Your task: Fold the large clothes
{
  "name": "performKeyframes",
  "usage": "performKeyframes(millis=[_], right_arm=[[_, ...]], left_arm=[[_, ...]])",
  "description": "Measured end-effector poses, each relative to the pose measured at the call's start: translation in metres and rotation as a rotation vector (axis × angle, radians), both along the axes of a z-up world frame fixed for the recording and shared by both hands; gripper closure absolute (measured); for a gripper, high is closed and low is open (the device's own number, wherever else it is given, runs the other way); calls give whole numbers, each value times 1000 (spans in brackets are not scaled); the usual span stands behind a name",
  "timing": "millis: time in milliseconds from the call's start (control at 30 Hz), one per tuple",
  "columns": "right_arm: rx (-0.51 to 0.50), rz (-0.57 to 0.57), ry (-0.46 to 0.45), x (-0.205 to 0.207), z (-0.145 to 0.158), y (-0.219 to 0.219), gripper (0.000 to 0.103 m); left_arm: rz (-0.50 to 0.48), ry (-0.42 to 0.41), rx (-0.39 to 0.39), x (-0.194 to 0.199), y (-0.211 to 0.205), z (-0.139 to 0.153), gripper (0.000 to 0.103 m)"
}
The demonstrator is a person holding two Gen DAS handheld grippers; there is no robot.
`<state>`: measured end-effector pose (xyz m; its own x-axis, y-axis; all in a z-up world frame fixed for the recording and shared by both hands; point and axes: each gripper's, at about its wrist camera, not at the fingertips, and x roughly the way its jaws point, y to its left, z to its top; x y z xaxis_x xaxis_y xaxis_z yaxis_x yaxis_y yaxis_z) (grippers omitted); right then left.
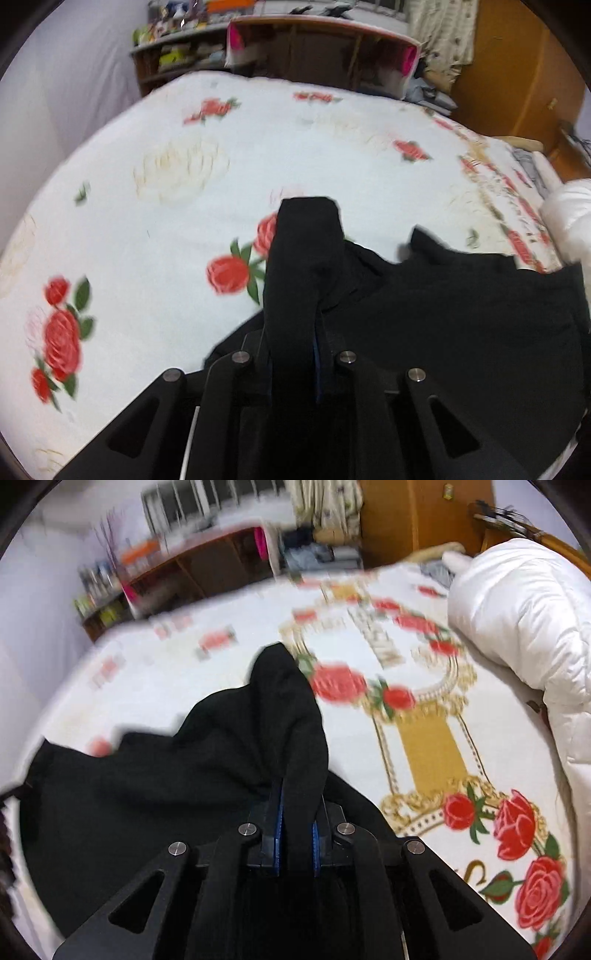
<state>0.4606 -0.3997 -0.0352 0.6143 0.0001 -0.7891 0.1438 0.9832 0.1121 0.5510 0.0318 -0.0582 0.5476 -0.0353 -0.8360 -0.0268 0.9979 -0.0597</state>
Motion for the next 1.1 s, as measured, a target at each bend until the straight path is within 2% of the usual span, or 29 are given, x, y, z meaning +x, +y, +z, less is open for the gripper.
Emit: performKeyframes(millis=[67, 133, 267, 367, 433, 500, 567, 633, 667, 767, 867, 933, 1033, 1100], right_arm=[[-7, -14, 59, 5, -21, -2, 91], [-4, -17, 81, 6, -29, -5, 90], [-20, -8, 100, 6, -33, -6, 87], [-60, -8, 124, 7, -37, 0, 81], [-88, -11, 132, 6, -36, 4, 80], [-92, -54, 109, -1, -24, 4, 76], [-55, -87, 77, -9, -10, -2, 61], [-45, -106, 30, -19, 10, -5, 50], [-57, -98, 4, -25, 22, -3, 50], [-140, -113, -79, -40, 60, 6, 49], [-91, 16, -137, -54, 85, 35, 49], [-43, 122, -123, -57, 83, 63, 49], [12, 250, -27, -51, 58, 106, 49], [3, 285, 49, -40, 31, 133, 49]], left_arm=[[-15, -10, 52, 1, -7, -12, 81], [-40, -16, 107, 2, -13, -17, 77], [-32, 12, 91, 5, -10, -22, 72], [-48, 12, 161, 4, -17, -25, 64], [-52, 5, 169, 2, -20, -21, 63], [-33, -1, 78, -2, -10, -9, 64], [5, -16, 50, -7, 2, 8, 62], [14, -43, 30, -17, 13, 24, 54], [18, -56, 28, -23, 18, 34, 49], [-3, -109, 32, -46, 20, 63, 49], [-90, -154, -17, -66, 0, 78, 46], [-181, -121, -49, -75, -26, 71, 43], [-290, -27, -22, -73, -73, 40, 43], [-304, 28, 3, -64, -91, 16, 43]])
